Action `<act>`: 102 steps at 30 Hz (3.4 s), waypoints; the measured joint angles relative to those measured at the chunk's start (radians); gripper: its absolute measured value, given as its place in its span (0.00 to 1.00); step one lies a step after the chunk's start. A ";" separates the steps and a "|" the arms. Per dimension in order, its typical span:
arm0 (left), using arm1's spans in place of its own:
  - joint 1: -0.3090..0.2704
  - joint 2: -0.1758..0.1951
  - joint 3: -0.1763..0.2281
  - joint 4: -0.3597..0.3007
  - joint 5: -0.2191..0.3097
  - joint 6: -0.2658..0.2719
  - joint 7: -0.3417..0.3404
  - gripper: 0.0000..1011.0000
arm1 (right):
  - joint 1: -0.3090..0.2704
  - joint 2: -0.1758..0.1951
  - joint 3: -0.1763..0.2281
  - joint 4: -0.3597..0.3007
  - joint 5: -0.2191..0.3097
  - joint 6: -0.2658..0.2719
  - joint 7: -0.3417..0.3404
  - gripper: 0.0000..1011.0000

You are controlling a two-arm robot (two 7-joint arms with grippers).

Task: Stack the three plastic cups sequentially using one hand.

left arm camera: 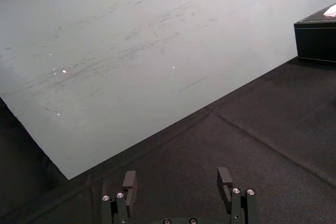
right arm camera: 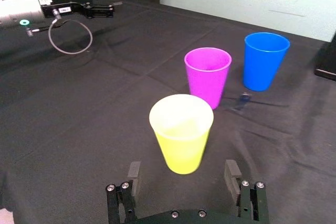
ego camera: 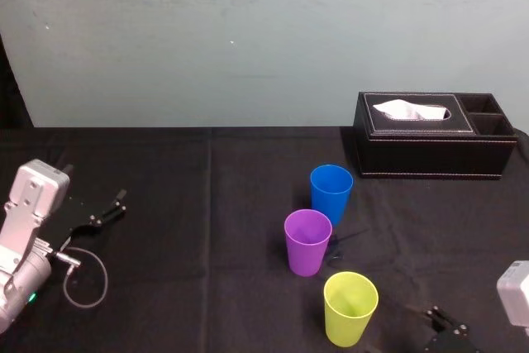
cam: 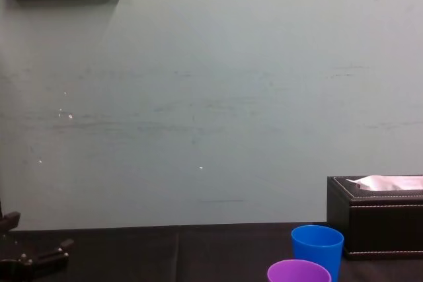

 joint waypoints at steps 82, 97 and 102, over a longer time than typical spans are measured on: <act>0.000 0.000 0.000 0.000 0.000 0.000 0.000 0.99 | 0.146 -0.347 -0.053 0.198 -0.222 -0.025 0.018 0.99; 0.000 0.000 0.000 0.000 0.000 0.000 0.000 0.99 | 0.145 -0.345 -0.052 0.195 -0.217 -0.021 0.018 0.76; 0.000 0.000 0.000 0.000 0.000 0.000 0.000 0.99 | 0.145 -0.345 -0.051 0.193 -0.215 -0.021 0.019 0.73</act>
